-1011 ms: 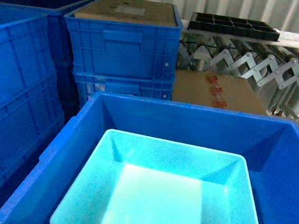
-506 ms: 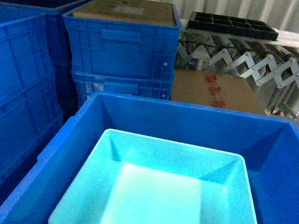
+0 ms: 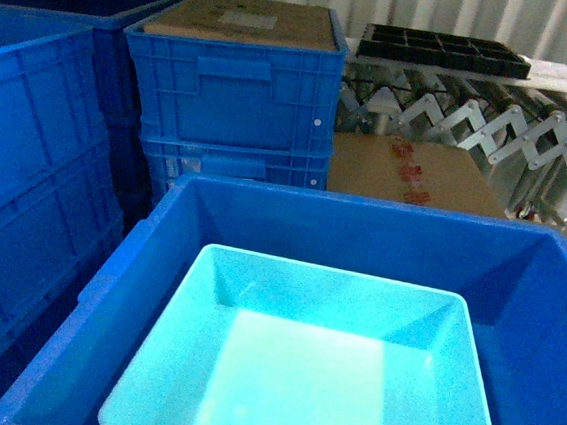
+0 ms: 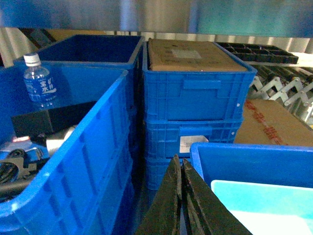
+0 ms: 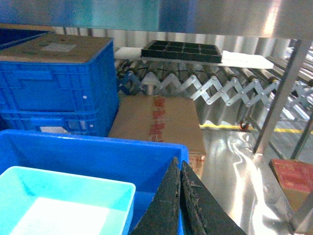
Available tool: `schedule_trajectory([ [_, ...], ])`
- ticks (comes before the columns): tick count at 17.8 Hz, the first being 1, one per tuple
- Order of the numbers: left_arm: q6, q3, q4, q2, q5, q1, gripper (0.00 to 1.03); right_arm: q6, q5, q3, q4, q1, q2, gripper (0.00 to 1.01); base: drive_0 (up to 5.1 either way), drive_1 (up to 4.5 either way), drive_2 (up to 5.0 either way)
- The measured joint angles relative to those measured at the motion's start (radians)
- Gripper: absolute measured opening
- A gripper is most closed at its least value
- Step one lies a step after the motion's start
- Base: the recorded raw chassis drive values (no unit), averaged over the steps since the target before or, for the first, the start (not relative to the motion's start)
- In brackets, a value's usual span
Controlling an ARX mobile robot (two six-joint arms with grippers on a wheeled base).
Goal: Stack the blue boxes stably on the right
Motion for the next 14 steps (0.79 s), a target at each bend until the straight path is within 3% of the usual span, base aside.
schedule_trajectory([
  [6, 0.000, -0.145, -0.032, -0.168, -0.001, -0.002, 0.02, 0.002, 0.014, -0.119, -0.048, -0.007, -0.164, 0.02, 0.0, 0.00, 0.0],
  [14, 0.000, -0.233, -0.136, -0.371, 0.000, -0.002, 0.02, 0.003, 0.014, -0.190, -0.147, -0.007, -0.349, 0.02, 0.0, 0.00, 0.0],
])
